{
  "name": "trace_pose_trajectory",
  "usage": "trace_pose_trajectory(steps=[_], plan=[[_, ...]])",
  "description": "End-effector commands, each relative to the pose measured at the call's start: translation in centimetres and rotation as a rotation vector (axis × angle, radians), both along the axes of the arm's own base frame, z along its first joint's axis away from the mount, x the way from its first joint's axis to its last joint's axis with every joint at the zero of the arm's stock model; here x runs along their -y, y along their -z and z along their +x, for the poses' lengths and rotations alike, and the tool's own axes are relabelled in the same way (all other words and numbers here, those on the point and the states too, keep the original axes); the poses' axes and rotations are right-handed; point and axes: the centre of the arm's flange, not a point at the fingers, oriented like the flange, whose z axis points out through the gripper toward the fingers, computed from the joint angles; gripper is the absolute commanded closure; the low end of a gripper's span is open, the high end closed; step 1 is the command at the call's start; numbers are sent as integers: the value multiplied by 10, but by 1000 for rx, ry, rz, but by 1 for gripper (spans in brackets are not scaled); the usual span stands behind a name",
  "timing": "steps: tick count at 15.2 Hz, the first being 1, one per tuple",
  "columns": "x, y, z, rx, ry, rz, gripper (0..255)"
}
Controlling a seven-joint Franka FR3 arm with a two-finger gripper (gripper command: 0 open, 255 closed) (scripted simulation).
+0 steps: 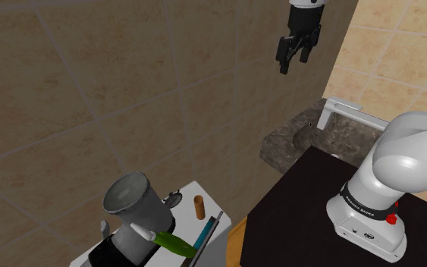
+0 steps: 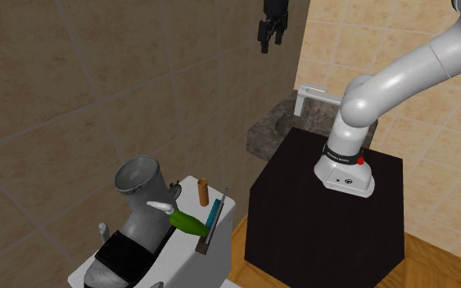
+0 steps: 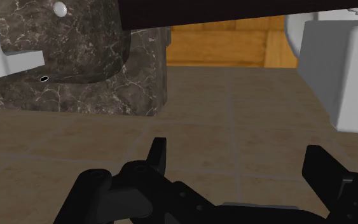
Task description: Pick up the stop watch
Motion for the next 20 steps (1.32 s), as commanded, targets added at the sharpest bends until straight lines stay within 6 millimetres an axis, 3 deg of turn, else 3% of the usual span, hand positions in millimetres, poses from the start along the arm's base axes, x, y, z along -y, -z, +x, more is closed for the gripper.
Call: trace_pose_trajectory(steps=[1,20], plan=[[0,0,0,0,0,0,0],[-173,167,60,3,96,30,0]])
